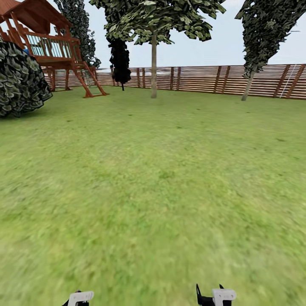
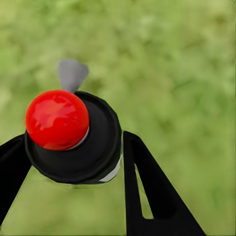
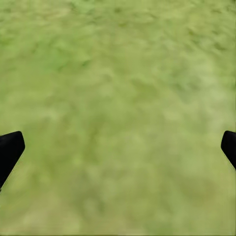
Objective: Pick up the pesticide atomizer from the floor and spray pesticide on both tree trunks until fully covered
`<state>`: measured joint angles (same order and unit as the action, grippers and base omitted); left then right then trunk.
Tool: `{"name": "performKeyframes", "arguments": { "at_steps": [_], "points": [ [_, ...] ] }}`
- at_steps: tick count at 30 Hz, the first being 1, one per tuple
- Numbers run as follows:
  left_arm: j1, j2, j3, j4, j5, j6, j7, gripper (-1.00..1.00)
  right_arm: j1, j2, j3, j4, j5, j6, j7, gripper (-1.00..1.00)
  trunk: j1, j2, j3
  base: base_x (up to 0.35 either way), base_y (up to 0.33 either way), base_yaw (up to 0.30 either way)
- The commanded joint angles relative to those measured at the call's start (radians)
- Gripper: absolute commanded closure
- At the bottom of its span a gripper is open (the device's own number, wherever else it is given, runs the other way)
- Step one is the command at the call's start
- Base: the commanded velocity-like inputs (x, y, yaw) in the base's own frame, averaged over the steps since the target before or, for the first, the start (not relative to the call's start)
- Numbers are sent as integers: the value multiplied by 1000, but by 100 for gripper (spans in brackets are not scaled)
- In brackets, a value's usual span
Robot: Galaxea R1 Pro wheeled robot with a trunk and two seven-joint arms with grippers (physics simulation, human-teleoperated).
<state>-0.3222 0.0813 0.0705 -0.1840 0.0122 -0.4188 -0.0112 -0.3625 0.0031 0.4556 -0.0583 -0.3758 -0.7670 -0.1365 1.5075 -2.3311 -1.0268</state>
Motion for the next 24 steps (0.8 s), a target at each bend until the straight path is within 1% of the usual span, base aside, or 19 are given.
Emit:
{"name": "performKeyframes", "arguments": {
  "at_steps": [1, 24],
  "points": [
    [0, 0, 0, 0, 0, 0, 0, 100, 0, 0, 0, 0, 0, 0, 0, -100, 0, 0, 0, 338, 0, 0],
    [0, 0, 0, 0, 0, 0, 0, 100, 0, 0, 0, 0, 0, 0, 0, -100, 0, 0, 0, 338, 0, 0]
  ]
}}
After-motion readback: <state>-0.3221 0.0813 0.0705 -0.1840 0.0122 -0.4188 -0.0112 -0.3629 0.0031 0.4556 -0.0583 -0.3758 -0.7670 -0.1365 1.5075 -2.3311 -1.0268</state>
